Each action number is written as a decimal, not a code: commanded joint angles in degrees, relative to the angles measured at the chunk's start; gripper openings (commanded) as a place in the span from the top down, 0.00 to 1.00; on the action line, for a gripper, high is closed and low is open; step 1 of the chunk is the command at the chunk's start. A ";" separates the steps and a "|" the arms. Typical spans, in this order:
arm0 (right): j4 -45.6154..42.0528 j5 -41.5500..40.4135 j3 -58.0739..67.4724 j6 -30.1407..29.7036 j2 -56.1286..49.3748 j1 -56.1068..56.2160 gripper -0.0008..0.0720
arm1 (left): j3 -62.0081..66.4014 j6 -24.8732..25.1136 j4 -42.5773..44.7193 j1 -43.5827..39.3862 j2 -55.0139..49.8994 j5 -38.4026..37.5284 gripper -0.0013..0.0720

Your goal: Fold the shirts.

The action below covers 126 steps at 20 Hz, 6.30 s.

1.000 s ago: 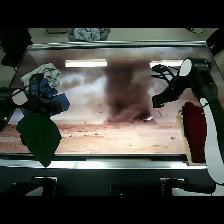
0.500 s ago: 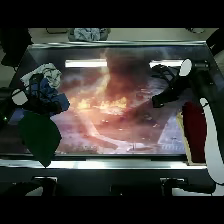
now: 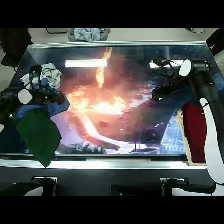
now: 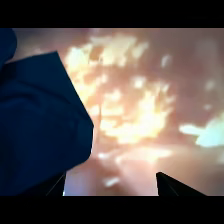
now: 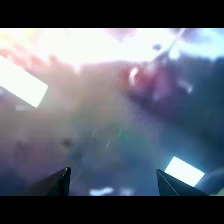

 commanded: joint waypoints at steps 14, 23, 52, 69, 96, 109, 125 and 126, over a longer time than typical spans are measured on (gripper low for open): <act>0.57 -2.95 -0.02 -0.02 -0.04 0.04 0.14 | 46.64 -6.84 -23.21 28.52 -42.77 9.03 0.03; 3.67 -1.51 -0.02 0.63 -0.04 0.04 0.15 | 46.64 17.73 -25.46 23.15 -47.95 16.22 0.03; 8.33 1.40 -0.02 0.85 -0.02 0.28 0.14 | 40.76 4.26 2.45 21.64 -36.85 -30.60 0.00; 7.26 0.11 0.11 -4.50 2.38 0.26 0.14 | 52.48 8.72 -6.40 21.29 -29.88 -26.80 0.95; -3.34 15.47 -6.27 0.57 21.49 0.26 0.15 | 11.93 8.94 -13.94 -20.70 -17.86 -19.54 0.00; 24.13 10.08 -26.95 -11.96 5.62 0.28 0.01 | -0.74 15.32 -28.98 -0.35 -12.57 -16.24 0.01; 36.61 -10.58 -43.45 -11.76 2.03 9.66 0.02 | -2.05 22.18 -36.39 -2.71 -16.13 -6.49 0.94; 37.55 -13.97 -43.45 -10.21 1.75 11.39 0.03 | -2.05 22.18 -36.41 -2.71 -15.56 -7.04 0.94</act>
